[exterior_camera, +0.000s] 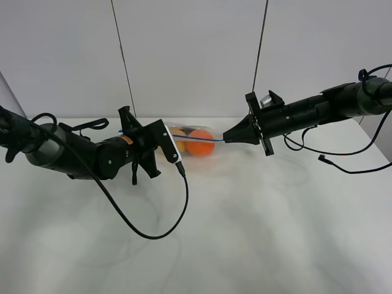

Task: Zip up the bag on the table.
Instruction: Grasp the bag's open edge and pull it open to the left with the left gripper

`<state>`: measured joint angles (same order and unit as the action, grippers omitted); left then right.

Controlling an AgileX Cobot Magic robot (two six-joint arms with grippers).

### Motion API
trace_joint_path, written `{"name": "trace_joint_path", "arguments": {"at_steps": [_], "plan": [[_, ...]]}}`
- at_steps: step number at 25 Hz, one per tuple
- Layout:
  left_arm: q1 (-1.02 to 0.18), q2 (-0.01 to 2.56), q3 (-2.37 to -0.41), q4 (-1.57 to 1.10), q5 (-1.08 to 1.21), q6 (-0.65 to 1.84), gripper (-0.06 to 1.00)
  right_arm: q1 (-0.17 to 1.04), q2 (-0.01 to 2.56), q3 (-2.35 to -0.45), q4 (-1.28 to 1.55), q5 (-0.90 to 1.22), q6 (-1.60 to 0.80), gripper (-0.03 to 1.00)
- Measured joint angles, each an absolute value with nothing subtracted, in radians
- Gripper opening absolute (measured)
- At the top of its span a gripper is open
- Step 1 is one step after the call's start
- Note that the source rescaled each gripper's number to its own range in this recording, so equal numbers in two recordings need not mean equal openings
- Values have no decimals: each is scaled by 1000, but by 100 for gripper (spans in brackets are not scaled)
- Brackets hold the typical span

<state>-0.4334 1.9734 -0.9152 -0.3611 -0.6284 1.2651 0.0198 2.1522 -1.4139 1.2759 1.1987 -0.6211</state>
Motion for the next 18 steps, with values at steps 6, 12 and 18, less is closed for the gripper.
{"name": "trace_joint_path", "arguments": {"at_steps": [6, 12, 18], "plan": [[-346, 1973, -913, -353, -630, 1274, 0, 20, 2152, -1414, 1284, 1201, -621, 0], [-271, 1973, -911, -351, -630, 1304, 0, 23, 2152, -1414, 1284, 1201, -621, 0], [-229, 1973, -908, -328, -626, 1309, 0, 30, 2152, -1414, 1297, 1201, -620, 0]]}}
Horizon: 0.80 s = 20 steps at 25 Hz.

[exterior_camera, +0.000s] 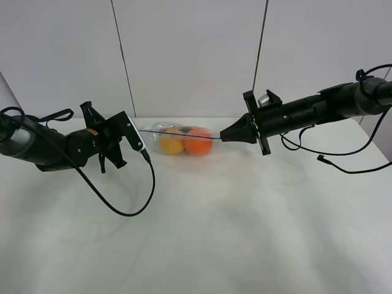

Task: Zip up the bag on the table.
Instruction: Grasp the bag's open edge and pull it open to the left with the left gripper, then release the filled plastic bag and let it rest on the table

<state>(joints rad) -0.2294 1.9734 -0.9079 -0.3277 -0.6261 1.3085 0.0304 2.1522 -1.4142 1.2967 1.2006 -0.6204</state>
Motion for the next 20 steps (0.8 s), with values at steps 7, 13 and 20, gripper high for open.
{"name": "trace_joint_path", "arguments": {"at_steps": [7, 13, 20], "plan": [[-220, 1973, -908, -291, -625, 1246, 1, 32, 2153, -1414, 1310, 1200, -620, 0], [-172, 1975, -908, -317, -635, 1104, 62, 23, 2153, -1414, 1267, 1205, -620, 0], [-106, 1975, -908, -317, -635, 1049, 97, 20, 2153, -1414, 1262, 1205, -620, 0]]}}
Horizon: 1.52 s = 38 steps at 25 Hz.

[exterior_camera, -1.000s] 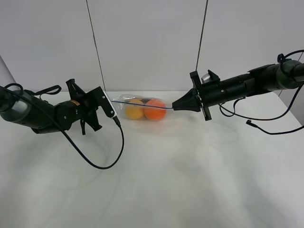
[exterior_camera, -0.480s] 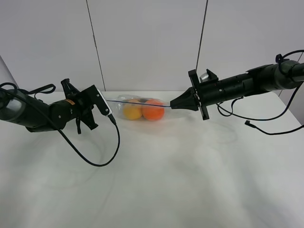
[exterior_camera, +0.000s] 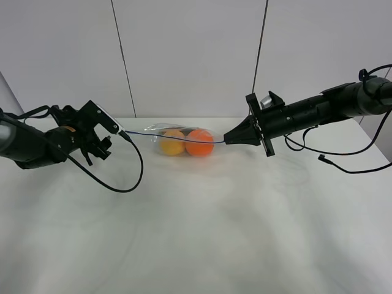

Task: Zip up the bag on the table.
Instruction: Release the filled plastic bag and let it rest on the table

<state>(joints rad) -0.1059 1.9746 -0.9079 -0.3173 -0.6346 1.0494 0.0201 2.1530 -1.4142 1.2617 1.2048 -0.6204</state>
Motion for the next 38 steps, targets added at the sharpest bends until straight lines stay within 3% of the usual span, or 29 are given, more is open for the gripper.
{"name": "trace_joint_path", "arguments": {"at_steps": [4, 8, 18, 24, 34, 38], "plan": [[-45, 1973, -908, -373, -584, 833, 99, 20, 2153, -1414, 1262, 1205, -620, 0], [-10, 1960, -931, -402, -381, 682, 100, 20, 2153, -1414, 1262, 1205, -620, 0], [64, 1952, -1196, -399, 416, 519, 100, 20, 2153, -1414, 1262, 1205, -620, 0], [63, 1953, -1381, -184, 790, 177, 100, 20, 2153, -1414, 1262, 1205, -620, 0], [66, 1954, -1555, -101, 1177, 30, 100, 20, 2153, -1414, 1262, 1205, -620, 0], [66, 1936, -1537, -101, 1202, 28, 100, 20, 2153, -1414, 1261, 1205, -620, 0]]}}
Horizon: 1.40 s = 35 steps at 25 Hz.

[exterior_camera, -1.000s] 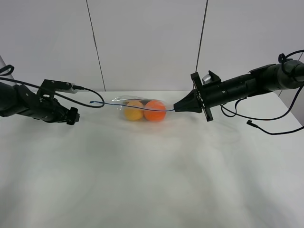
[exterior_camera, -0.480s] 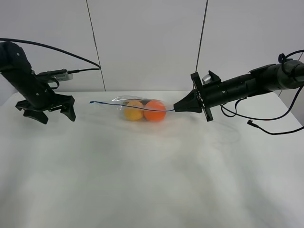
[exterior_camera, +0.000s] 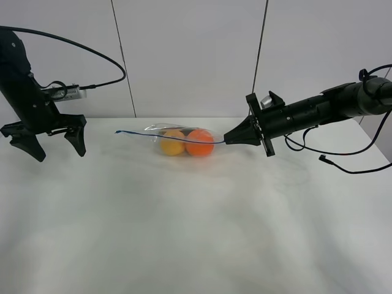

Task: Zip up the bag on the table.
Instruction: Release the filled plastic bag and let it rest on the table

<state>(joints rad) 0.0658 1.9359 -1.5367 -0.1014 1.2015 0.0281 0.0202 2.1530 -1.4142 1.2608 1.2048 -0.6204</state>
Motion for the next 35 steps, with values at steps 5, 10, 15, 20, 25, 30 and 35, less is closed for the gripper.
{"name": "trace_joint_path", "arguments": {"at_steps": [5, 10, 15, 20, 25, 30, 35], "plan": [[66, 1799, -1380, -84, 1205, 34, 100, 20, 2153, -1414, 1261, 1205, -620, 0], [66, 1556, -1154, -75, 1209, 42, 100, 20, 2153, -1414, 1261, 1205, -620, 0], [66, 1259, -920, -72, 1212, 42, 100, 20, 2153, -1414, 1261, 1205, -620, 0], [66, 1017, -754, -72, 1195, 42, 100, 20, 2153, -1414, 1261, 1205, -620, 0], [66, 724, -562, -72, 1089, 43, 100, 20, 2153, -1414, 1261, 1205, -620, 0], [66, 439, -501, -64, 1069, 43, 100, 20, 2153, -1414, 1258, 1205, -620, 0], [66, 261, -499, -62, 1069, 44, 100, 20, 2153, -1414, 1254, 1205, -620, 0]]}}
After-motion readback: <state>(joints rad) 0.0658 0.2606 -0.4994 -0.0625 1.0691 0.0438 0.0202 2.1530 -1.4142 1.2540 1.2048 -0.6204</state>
